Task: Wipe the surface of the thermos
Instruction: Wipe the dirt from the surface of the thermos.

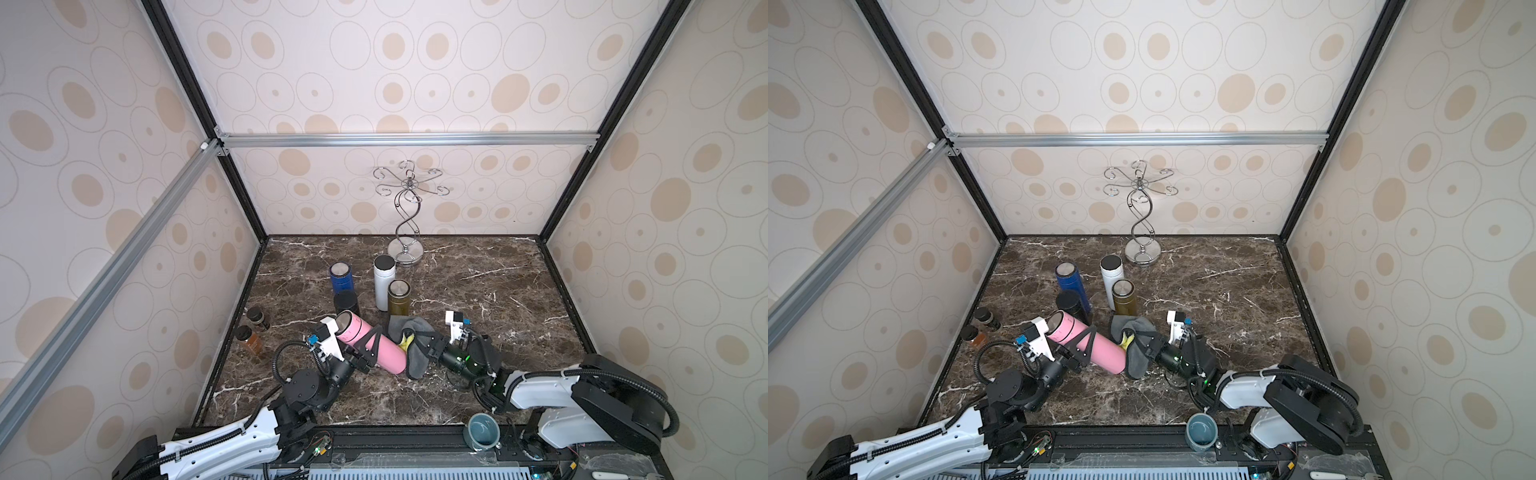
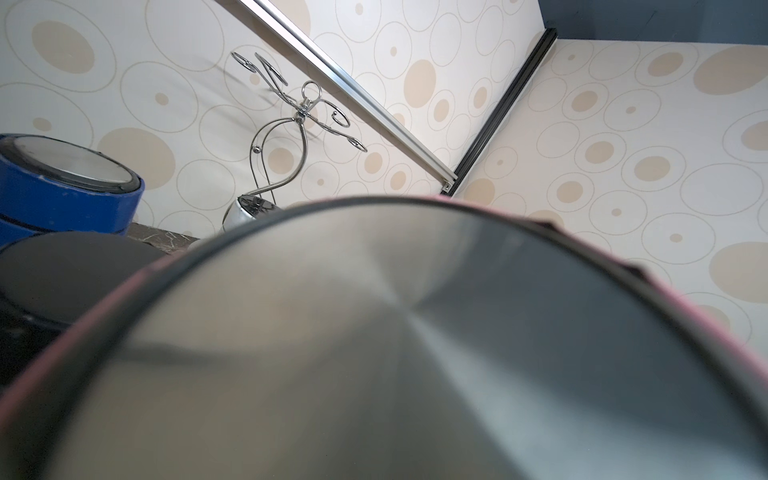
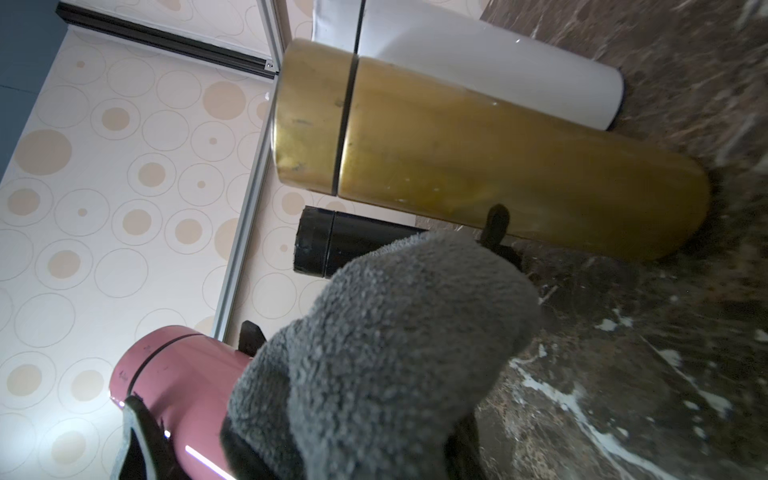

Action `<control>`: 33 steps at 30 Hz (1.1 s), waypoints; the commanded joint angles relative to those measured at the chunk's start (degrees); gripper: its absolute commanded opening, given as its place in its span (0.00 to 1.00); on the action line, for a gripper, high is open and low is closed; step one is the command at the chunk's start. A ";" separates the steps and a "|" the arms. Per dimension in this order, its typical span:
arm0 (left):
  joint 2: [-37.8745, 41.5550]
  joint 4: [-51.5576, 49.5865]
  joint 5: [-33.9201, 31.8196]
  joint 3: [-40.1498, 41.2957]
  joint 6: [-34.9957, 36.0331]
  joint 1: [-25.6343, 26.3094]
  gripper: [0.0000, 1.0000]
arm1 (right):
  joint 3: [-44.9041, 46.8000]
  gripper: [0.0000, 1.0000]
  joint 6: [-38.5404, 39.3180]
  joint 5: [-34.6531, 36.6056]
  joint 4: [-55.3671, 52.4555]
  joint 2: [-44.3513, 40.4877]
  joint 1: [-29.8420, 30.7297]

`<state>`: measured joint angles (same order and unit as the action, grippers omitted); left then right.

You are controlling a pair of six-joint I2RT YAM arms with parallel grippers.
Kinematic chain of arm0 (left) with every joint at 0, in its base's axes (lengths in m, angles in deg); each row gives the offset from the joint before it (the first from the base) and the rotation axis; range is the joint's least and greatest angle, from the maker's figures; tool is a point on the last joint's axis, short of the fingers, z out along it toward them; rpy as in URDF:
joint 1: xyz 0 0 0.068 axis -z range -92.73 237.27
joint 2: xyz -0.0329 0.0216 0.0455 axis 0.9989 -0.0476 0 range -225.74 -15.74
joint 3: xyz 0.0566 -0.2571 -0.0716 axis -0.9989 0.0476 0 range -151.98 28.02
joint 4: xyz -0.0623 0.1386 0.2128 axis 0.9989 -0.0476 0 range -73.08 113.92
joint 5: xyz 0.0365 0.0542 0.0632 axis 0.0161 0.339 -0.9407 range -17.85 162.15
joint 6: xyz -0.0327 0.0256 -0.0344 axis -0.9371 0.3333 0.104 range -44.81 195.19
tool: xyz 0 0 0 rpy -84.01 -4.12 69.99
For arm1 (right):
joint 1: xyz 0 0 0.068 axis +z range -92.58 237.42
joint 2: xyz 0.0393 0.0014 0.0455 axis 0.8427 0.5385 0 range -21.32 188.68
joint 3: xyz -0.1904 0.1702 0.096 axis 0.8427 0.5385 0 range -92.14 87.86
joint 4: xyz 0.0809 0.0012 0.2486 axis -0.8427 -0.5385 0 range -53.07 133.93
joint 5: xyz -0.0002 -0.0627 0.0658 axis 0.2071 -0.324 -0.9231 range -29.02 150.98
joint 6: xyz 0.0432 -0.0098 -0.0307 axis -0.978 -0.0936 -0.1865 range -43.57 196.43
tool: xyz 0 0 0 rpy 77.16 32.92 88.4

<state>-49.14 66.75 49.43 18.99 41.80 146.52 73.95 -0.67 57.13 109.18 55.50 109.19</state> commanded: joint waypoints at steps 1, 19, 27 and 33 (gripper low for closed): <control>1.90 5.61 -1.98 -3.37 0.32 -0.17 0.00 | 0.15 0.00 -8.32 0.12 -5.73 -5.54 0.26; -3.80 10.63 0.20 -7.31 4.53 -0.14 0.00 | -2.92 0.00 -10.65 -6.75 2.87 2.51 0.68; -4.38 10.63 -0.77 -6.62 4.51 -0.18 0.00 | -7.43 0.00 -12.29 -11.14 15.36 14.05 3.20; -4.47 8.98 -1.74 -6.52 4.95 -0.14 0.00 | -6.41 0.00 -11.81 -11.58 15.43 12.03 3.60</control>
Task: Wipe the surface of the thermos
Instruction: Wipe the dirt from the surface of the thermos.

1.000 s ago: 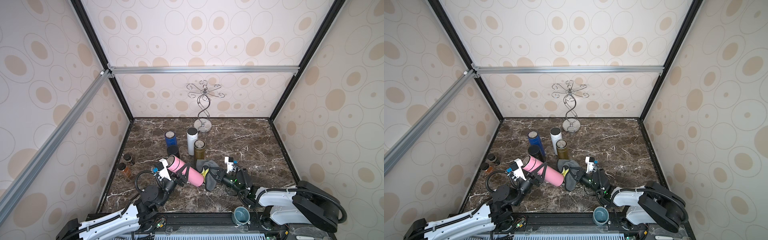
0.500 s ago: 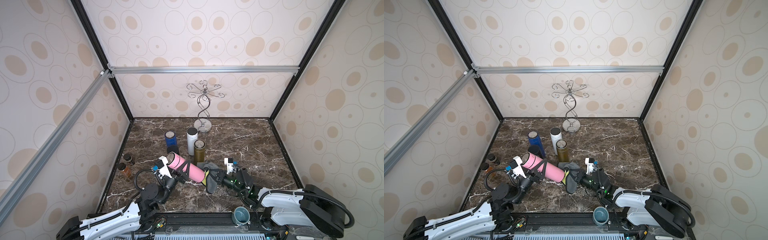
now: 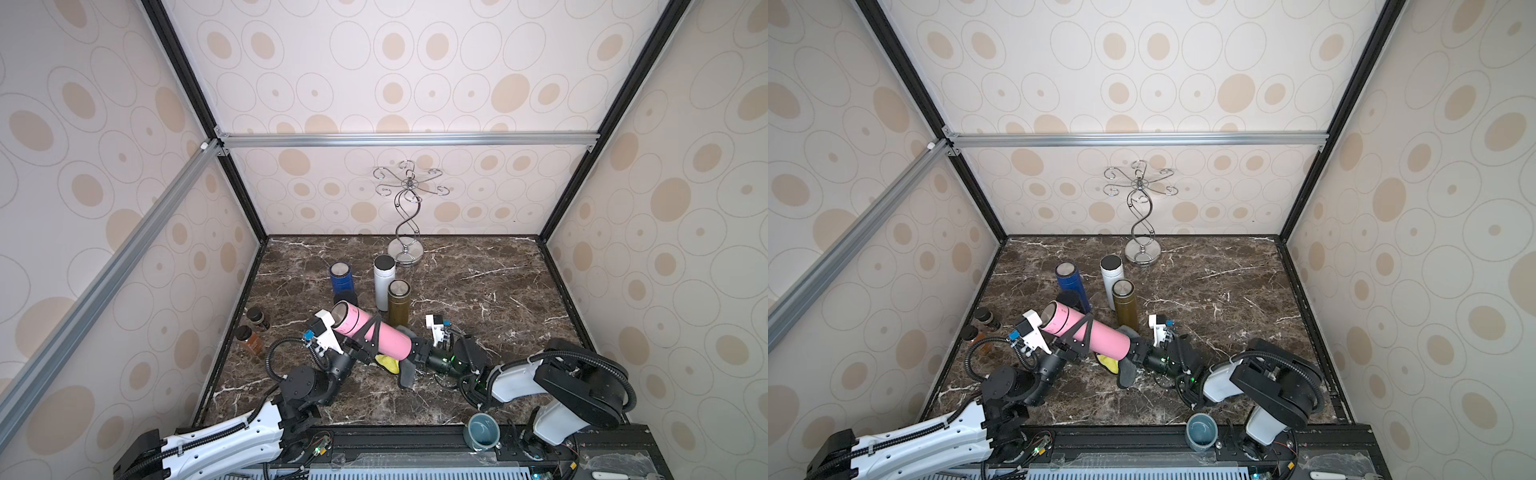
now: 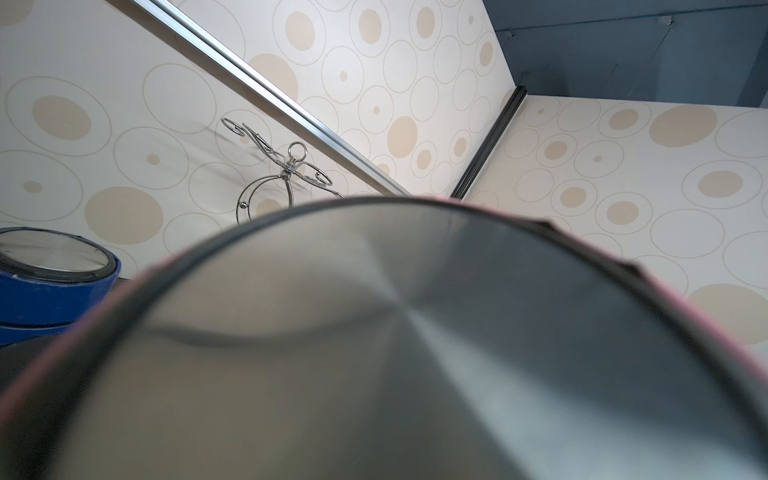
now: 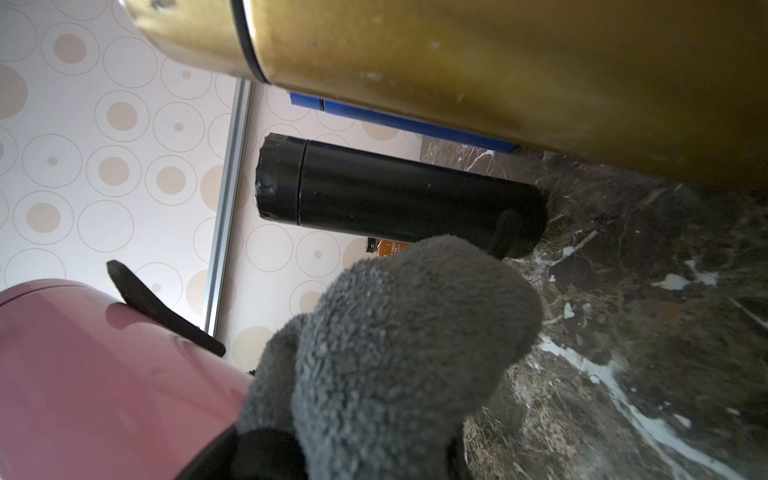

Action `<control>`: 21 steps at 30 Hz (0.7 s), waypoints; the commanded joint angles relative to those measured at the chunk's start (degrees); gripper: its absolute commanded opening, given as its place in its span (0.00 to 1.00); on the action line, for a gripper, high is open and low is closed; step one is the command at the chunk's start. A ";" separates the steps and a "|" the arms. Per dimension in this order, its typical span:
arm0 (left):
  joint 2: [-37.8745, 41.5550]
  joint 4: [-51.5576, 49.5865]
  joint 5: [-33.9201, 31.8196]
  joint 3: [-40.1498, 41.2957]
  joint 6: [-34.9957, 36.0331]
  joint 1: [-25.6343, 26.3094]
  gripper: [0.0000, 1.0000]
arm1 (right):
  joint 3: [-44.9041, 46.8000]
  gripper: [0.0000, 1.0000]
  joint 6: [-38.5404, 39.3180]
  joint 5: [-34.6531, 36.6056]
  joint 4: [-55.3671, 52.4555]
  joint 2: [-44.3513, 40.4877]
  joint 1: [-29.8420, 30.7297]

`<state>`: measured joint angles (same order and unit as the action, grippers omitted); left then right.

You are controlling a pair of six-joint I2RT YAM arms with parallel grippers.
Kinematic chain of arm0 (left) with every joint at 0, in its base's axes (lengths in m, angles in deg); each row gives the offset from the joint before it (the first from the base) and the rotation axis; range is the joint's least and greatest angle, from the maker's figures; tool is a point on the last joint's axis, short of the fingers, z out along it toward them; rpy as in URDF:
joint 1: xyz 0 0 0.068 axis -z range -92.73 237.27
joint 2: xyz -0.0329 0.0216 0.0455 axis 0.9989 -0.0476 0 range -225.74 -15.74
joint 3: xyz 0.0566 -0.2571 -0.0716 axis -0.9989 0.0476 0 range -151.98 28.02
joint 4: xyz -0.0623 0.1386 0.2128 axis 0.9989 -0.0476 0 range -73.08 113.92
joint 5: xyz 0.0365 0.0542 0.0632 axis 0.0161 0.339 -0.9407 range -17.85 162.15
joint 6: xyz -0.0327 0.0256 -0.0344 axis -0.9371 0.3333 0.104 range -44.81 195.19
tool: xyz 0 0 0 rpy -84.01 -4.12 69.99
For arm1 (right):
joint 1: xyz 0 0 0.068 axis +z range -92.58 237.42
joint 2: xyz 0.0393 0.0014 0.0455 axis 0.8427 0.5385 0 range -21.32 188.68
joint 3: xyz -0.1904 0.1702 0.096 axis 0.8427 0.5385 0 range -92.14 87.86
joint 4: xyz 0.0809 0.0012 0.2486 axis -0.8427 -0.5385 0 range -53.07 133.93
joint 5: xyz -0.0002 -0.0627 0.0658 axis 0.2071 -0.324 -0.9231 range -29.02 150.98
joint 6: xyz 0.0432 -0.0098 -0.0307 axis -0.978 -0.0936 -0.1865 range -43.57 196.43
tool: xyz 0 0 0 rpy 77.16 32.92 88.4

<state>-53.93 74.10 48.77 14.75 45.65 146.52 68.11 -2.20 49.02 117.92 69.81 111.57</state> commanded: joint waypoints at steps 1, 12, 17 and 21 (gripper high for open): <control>0.29 1.31 -1.34 -2.23 1.28 -0.18 0.00 | -0.35 0.00 -9.90 -3.59 6.64 -3.36 1.18; 1.78 -1.31 -3.24 -0.96 1.77 -0.18 0.00 | 3.92 0.00 -6.67 -1.39 -5.40 -15.77 0.64; 2.33 -2.36 -3.28 -0.96 1.94 -0.17 0.00 | 4.48 0.00 -3.57 -0.73 -14.27 -24.02 0.18; 1.09 -1.22 -2.81 -0.70 1.20 -0.15 0.00 | 3.64 0.00 -0.81 -0.35 -21.25 -29.53 -0.17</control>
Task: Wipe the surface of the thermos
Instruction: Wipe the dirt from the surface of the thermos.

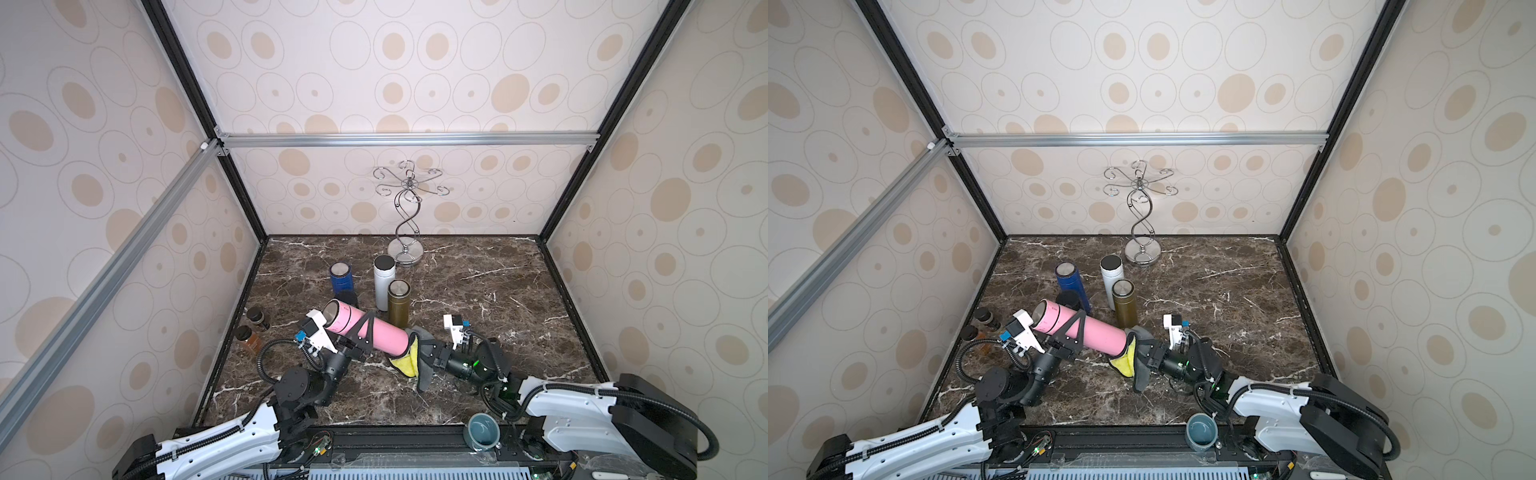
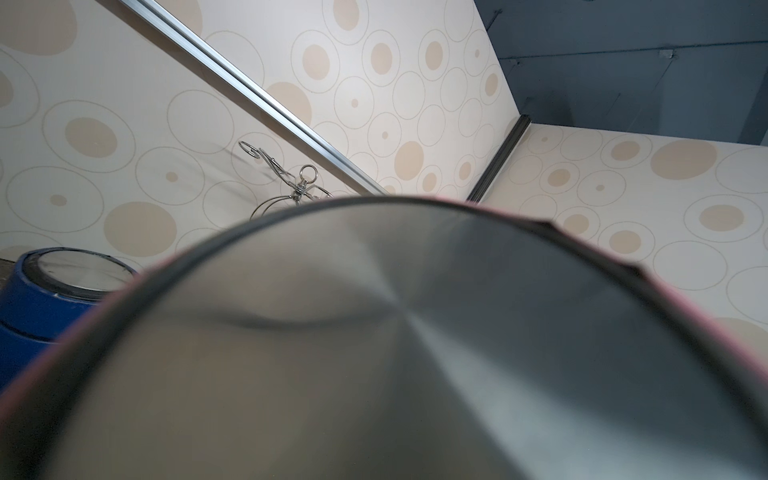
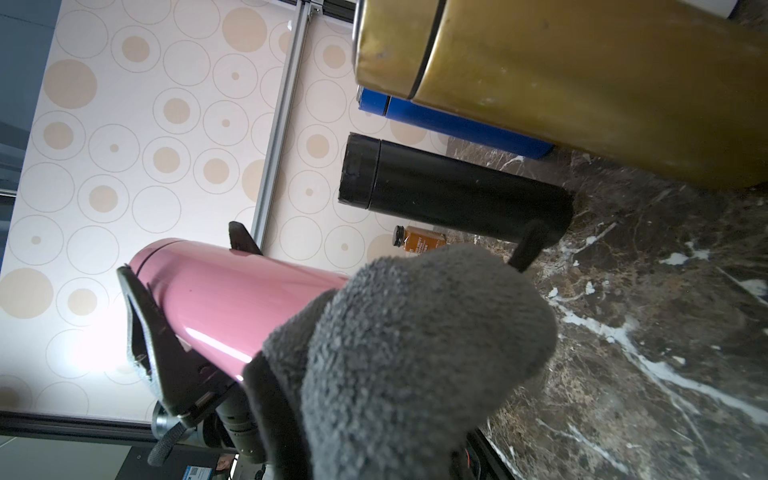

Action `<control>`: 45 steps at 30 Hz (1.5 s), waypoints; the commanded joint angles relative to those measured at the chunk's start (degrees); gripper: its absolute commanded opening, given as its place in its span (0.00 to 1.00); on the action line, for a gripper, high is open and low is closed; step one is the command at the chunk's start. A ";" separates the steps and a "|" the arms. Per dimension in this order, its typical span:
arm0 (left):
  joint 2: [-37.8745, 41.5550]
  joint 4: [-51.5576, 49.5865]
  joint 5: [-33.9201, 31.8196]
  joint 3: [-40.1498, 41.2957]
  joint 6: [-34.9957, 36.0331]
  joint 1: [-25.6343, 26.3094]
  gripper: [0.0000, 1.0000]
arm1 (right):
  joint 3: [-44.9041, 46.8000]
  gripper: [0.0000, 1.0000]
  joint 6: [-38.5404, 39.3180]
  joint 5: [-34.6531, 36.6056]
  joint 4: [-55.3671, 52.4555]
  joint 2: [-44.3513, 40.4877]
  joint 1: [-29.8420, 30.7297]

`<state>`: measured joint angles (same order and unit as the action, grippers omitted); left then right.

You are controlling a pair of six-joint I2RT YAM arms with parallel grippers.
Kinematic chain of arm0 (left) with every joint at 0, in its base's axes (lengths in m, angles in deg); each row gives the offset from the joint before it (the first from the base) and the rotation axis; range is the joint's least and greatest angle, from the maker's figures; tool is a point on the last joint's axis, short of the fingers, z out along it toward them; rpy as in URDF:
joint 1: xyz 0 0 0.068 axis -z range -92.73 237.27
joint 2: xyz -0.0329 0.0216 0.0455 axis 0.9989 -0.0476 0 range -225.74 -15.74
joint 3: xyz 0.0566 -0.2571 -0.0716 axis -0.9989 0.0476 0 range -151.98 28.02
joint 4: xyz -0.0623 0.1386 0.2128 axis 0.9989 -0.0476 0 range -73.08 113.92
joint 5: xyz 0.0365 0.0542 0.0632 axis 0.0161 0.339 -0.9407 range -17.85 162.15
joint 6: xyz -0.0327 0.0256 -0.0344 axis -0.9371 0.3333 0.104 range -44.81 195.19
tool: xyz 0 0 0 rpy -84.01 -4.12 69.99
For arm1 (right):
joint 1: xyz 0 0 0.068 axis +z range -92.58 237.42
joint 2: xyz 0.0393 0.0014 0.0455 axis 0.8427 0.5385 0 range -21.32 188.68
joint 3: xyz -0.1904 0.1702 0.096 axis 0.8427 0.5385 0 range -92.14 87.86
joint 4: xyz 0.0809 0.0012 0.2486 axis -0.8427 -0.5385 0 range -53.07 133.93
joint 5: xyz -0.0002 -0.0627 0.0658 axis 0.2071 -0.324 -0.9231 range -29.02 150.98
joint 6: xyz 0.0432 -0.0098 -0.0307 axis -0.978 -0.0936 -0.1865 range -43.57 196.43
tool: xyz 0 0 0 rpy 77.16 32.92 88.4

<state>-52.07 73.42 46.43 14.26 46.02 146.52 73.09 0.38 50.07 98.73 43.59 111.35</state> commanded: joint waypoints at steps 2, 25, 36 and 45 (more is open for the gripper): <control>-1.89 0.56 0.42 -0.43 0.52 -0.14 0.00 | -2.09 0.00 -2.55 -1.78 -3.48 -3.95 0.09; -3.28 -0.70 2.95 -1.62 -1.65 -0.18 0.00 | -4.54 0.00 -3.95 -7.45 11.99 11.24 -1.45; -2.31 -3.00 2.82 -0.81 -1.95 -0.18 0.00 | -6.42 0.00 6.91 -6.52 -16.76 -11.17 -5.58; -4.24 -2.73 4.75 -3.06 -0.52 -0.17 0.00 | -2.71 0.00 6.81 -1.95 -33.68 -19.48 -10.44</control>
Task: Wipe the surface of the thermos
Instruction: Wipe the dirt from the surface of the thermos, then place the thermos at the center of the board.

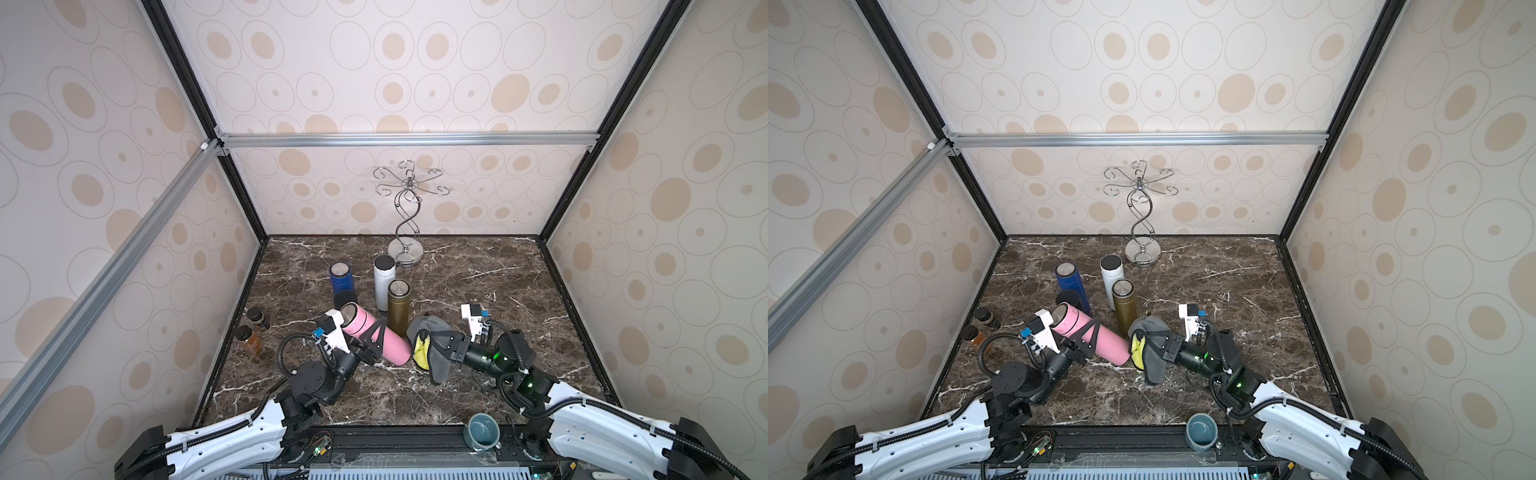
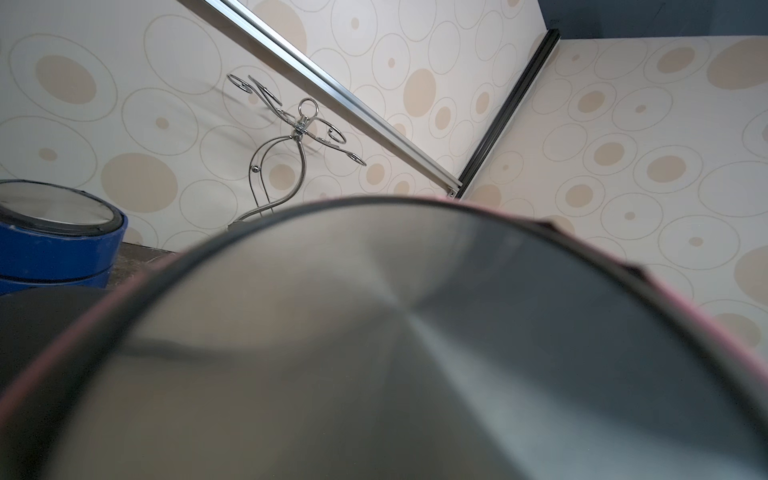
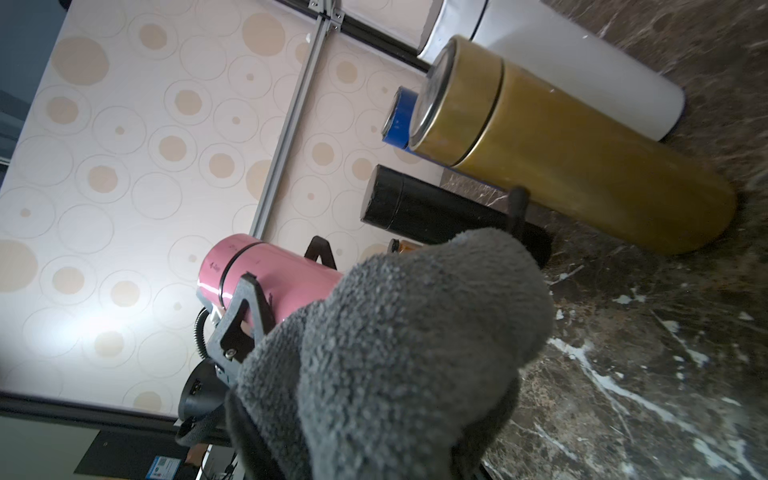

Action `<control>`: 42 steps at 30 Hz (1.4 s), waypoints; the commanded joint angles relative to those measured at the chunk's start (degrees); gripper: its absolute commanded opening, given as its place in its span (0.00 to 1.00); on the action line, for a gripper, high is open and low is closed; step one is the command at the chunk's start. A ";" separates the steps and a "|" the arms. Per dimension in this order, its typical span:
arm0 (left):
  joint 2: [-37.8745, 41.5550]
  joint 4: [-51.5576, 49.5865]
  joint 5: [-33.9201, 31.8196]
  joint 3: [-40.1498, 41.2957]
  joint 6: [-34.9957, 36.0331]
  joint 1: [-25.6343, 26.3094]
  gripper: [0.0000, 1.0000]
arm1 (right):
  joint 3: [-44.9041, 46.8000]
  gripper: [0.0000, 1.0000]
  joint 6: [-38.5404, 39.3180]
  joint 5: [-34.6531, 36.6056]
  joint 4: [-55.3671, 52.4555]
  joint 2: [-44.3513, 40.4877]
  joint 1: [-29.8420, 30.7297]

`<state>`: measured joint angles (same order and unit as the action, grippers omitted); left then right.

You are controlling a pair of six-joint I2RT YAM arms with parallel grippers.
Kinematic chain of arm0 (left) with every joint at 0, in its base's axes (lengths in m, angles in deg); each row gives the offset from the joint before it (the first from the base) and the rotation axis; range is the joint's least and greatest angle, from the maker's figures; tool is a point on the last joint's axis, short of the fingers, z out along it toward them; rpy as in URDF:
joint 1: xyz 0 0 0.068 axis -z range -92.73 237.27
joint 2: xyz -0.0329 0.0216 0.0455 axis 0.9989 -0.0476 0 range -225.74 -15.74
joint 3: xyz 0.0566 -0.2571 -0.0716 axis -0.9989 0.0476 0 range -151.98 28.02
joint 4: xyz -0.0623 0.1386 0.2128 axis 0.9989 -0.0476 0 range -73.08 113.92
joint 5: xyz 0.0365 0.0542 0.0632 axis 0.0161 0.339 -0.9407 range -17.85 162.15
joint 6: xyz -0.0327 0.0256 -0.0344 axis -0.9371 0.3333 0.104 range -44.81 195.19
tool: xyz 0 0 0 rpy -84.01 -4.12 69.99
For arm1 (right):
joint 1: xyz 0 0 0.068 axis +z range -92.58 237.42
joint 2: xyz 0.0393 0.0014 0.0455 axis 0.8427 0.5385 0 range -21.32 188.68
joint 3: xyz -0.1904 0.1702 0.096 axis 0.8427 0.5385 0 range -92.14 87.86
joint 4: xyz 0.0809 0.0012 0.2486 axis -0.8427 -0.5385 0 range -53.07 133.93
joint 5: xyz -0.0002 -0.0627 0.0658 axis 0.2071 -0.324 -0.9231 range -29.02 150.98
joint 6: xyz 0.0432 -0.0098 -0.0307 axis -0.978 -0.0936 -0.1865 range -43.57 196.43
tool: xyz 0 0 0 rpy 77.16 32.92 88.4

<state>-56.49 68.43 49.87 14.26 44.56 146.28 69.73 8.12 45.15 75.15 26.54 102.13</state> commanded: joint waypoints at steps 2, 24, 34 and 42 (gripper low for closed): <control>-0.71 1.97 2.19 -4.17 1.66 0.10 0.00 | -0.33 0.00 1.28 7.30 -20.48 -5.76 -1.46; -28.79 -11.89 13.69 -36.77 9.08 0.50 0.00 | -0.69 0.00 8.16 18.08 -38.52 -6.12 -5.74; -48.15 -20.92 11.68 -57.95 15.97 0.50 0.00 | 0.40 0.00 9.16 20.89 -42.29 -10.61 -6.54; -62.87 -21.84 10.93 -73.16 22.95 -1.63 0.00 | 1.15 0.00 10.33 22.85 -45.94 -13.73 -6.74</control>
<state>-117.49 44.46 61.14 -52.88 63.20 145.86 70.01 17.99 66.13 31.41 13.90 95.66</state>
